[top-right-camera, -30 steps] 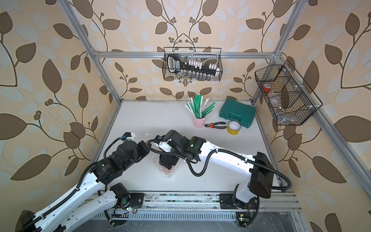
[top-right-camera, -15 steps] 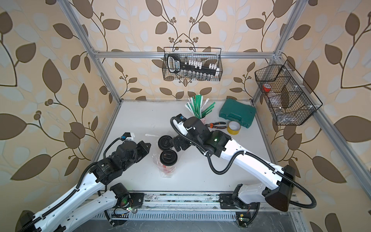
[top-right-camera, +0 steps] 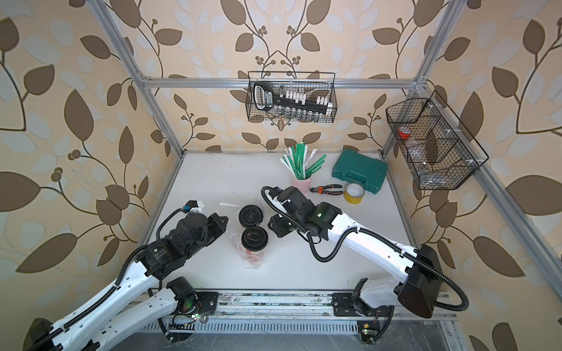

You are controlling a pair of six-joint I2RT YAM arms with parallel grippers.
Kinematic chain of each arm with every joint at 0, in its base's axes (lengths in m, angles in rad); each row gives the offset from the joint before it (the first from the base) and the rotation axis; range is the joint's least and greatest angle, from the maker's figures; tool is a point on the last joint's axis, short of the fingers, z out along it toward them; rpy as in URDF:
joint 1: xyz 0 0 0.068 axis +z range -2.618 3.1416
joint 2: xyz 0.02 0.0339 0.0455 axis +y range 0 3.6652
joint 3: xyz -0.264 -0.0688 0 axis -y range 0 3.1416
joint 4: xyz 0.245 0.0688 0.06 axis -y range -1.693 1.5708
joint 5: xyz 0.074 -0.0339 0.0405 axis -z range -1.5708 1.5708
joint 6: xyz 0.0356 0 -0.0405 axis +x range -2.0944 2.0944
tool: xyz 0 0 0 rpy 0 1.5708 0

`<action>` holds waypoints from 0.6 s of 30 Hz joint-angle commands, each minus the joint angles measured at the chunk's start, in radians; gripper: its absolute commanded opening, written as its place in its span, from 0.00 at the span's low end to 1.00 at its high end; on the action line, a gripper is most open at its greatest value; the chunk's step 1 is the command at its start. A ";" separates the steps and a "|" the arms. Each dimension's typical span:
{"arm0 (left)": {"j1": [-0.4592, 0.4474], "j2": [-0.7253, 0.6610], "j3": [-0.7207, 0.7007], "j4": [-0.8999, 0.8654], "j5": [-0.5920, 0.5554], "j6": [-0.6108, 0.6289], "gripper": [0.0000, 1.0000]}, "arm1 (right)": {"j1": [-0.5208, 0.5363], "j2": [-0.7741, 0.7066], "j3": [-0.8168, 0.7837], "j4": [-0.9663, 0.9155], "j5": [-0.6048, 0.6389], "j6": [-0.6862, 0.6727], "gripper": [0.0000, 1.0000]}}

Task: Pack milk tea into plastic carrier bags
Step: Place the milk tea cup in the plastic carrier bag, then adjust the plastic carrier bag at the center of the board.

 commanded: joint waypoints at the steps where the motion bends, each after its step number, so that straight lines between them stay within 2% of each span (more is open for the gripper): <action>1: 0.008 0.010 0.053 -0.005 -0.018 0.019 0.00 | 0.004 0.023 0.058 -0.022 -0.004 0.065 0.12; 2: 0.009 0.014 0.063 -0.007 -0.016 0.022 0.00 | 0.004 0.026 0.072 -0.032 0.000 0.076 0.07; 6: 0.009 0.024 0.086 -0.013 -0.012 0.033 0.00 | 0.003 0.050 0.143 -0.108 0.021 0.106 0.00; 12: 0.009 0.035 0.136 -0.023 -0.008 0.054 0.00 | 0.003 0.104 0.279 -0.266 0.080 0.104 0.00; 18: 0.009 0.041 0.168 -0.031 0.008 0.070 0.00 | 0.004 0.118 0.350 -0.338 0.095 0.088 0.00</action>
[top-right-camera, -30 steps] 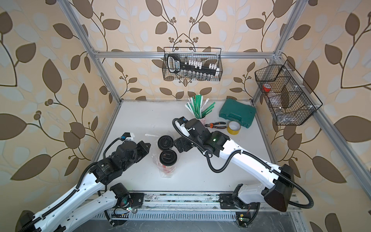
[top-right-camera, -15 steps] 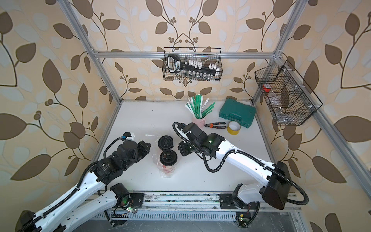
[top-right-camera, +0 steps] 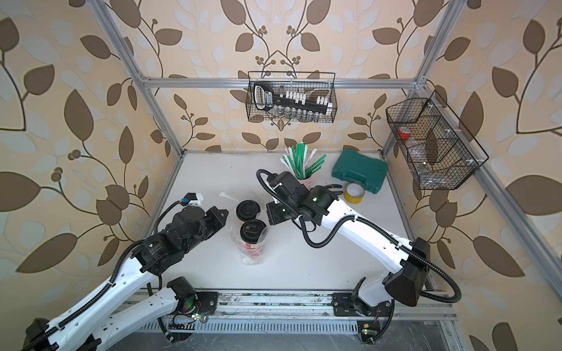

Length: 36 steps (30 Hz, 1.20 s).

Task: Pack milk tea into plastic carrier bags
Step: Adjust the plastic carrier bag at the center of the board.

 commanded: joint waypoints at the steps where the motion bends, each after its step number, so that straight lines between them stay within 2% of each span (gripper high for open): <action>1: 0.008 0.003 0.041 0.003 0.007 0.029 0.00 | 0.004 -0.002 0.042 -0.089 0.033 -0.004 0.00; 10: 0.008 0.056 0.024 0.084 0.137 0.059 0.00 | -0.007 -0.004 0.135 -0.149 0.119 -0.068 0.00; 16: 0.009 0.105 0.029 0.133 0.201 0.071 0.00 | -0.019 0.021 0.146 -0.163 0.116 -0.110 0.00; 20: 0.008 0.138 0.043 0.124 0.202 0.069 0.00 | -0.021 0.000 0.129 -0.141 0.139 -0.119 0.00; 24: 0.009 0.149 0.041 0.133 0.214 0.067 0.00 | -0.068 -0.015 0.145 -0.170 0.155 -0.143 0.00; 26: 0.008 0.152 0.048 0.123 0.210 0.065 0.00 | -0.075 -0.036 0.115 -0.150 0.171 -0.140 0.00; 30: 0.009 0.148 0.057 0.112 0.181 0.064 0.00 | -0.082 -0.050 0.032 -0.110 0.106 -0.144 0.00; 33: 0.009 0.172 0.039 0.142 0.219 0.053 0.00 | -0.085 -0.087 -0.004 -0.069 0.139 -0.156 0.00; 36: 0.009 0.187 0.022 0.156 0.234 0.042 0.00 | -0.092 -0.099 -0.049 -0.033 0.096 -0.165 0.00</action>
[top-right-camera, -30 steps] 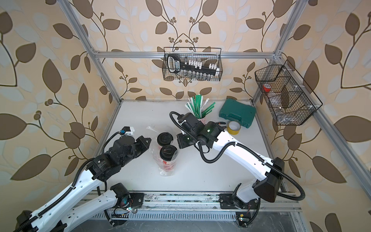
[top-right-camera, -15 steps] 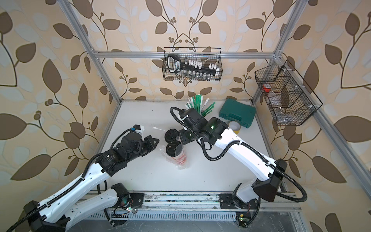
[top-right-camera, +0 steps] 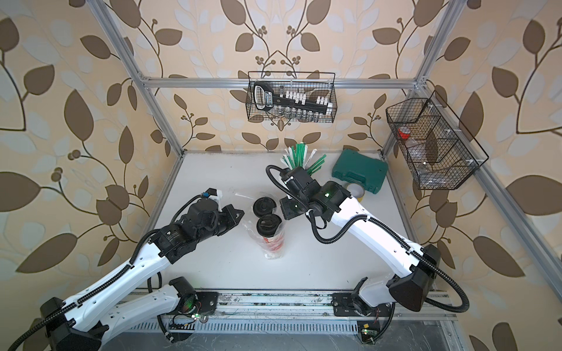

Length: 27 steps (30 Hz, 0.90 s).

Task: Pack milk tea into plastic carrier bags
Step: Adjust the plastic carrier bag at the center of the board.

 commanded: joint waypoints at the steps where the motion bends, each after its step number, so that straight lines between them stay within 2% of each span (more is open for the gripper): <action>1: 0.009 0.006 0.007 0.056 0.029 -0.003 0.00 | -0.005 -0.029 -0.043 0.050 -0.027 -0.025 0.00; 7: 0.008 0.014 0.061 0.039 0.054 0.029 0.00 | -0.005 -0.054 -0.065 0.098 -0.058 -0.054 0.00; 13: 0.004 0.036 0.100 0.017 0.081 0.042 0.00 | -0.006 -0.054 -0.085 0.096 0.002 -0.070 0.00; 17: -0.008 0.046 0.136 0.020 0.101 0.063 0.00 | -0.004 -0.064 -0.067 0.111 -0.028 -0.084 0.00; 20: -0.019 0.049 0.163 -0.006 0.069 0.092 0.00 | -0.005 -0.068 -0.047 0.107 -0.012 -0.100 0.00; 24: -0.020 0.044 0.124 0.000 0.061 0.086 0.00 | -0.005 -0.079 -0.099 0.158 -0.064 -0.097 0.00; 27: -0.019 0.043 0.089 -0.005 0.055 0.085 0.00 | -0.006 -0.082 -0.124 0.163 -0.045 -0.097 0.00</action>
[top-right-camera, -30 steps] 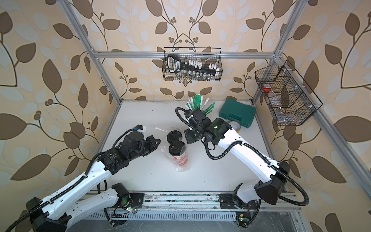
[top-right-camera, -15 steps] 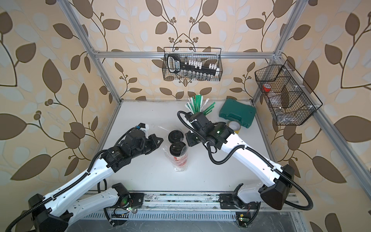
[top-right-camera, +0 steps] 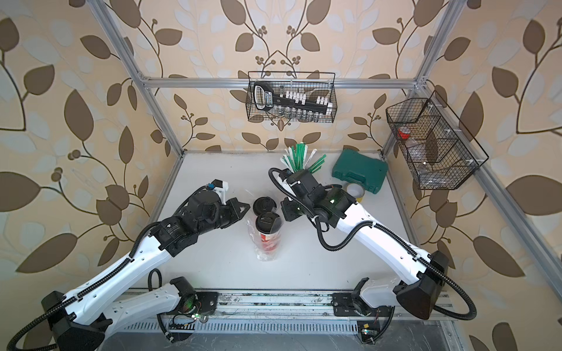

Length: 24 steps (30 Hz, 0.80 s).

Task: Pack milk tea into plastic carrier bags
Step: Adjust the plastic carrier bag at the center of the board.

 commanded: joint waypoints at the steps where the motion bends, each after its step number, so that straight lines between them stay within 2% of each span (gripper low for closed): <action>1: -0.010 -0.012 -0.033 0.001 -0.031 0.025 0.00 | -0.002 -0.026 -0.036 0.033 0.013 -0.013 0.00; 7: -0.009 -0.019 -0.069 0.011 -0.044 0.014 0.00 | -0.002 -0.029 -0.070 0.050 -0.001 -0.036 0.00; 11: -0.009 0.006 -0.071 0.009 -0.029 0.016 0.00 | -0.002 -0.041 -0.128 0.100 -0.059 -0.032 0.00; 15: -0.010 0.020 -0.036 -0.039 -0.034 0.036 0.00 | -0.002 -0.046 -0.139 0.111 -0.066 -0.022 0.00; 17: -0.010 0.023 -0.006 -0.091 -0.050 0.038 0.05 | -0.002 -0.048 -0.141 0.109 -0.061 -0.021 0.00; 20: -0.010 0.014 0.007 -0.101 -0.053 0.052 0.04 | -0.002 -0.049 -0.142 0.111 -0.071 -0.019 0.00; 23: -0.010 0.009 0.009 -0.102 -0.061 0.047 0.13 | -0.002 -0.053 -0.139 0.111 -0.080 -0.014 0.00; 24: -0.009 0.009 0.012 -0.108 -0.064 0.047 0.19 | -0.001 -0.057 -0.142 0.112 -0.081 -0.014 0.00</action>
